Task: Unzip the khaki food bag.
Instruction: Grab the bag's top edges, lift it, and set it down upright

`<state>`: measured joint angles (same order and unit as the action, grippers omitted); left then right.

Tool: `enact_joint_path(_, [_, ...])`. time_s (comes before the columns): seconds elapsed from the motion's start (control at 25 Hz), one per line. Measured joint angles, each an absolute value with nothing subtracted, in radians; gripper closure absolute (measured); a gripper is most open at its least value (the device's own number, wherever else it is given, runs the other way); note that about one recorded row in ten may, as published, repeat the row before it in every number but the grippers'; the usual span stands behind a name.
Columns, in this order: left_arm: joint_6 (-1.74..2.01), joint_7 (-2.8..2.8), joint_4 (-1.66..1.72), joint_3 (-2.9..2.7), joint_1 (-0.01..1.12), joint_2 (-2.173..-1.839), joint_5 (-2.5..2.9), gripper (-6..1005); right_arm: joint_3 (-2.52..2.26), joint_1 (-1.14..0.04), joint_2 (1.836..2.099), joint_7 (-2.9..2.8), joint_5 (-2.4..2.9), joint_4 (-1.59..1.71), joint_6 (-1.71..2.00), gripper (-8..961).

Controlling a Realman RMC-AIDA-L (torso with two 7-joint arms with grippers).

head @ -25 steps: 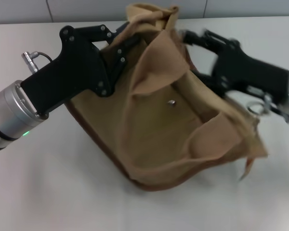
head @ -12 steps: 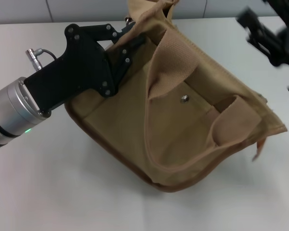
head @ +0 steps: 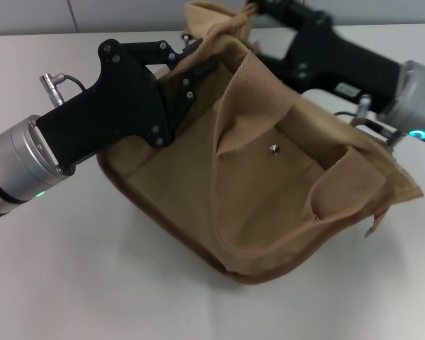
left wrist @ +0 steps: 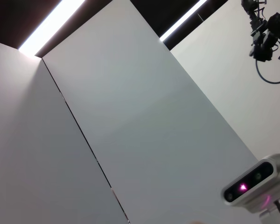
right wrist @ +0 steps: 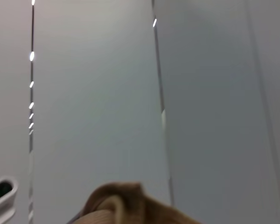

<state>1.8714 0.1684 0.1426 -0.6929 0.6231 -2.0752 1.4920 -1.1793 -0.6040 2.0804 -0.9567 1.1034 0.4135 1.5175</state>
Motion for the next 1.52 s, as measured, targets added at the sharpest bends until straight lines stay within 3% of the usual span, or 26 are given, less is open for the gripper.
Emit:
enact_joint_path(0.2, [1.871, 0.168, 0.154, -0.698, 0.623, -2.076, 1.494, 914, -1.263, -0.58, 2.08, -1.08, 1.208, 0.54, 1.444, 127])
enact_joint_path(0.48, [1.871, 0.169, 0.156, -0.694, 0.633, -2.077, 1.488, 914, -1.258, -0.449, 2.08, -1.141, 1.315, 0.668, 1.476, 127])
enact_joint_path(0.84, [1.867, 0.17, 0.157, -0.69, 0.643, -2.078, 1.483, 914, -0.946, -0.318, 2.081, -1.046, 1.22, 0.55, 1.776, 128])
enact_joint_path(1.52, [1.876, 0.178, 0.167, -0.691, 0.642, -2.075, 1.483, 914, -0.713, -0.33, 2.083, -0.863, 1.127, 0.466, 1.754, 128])
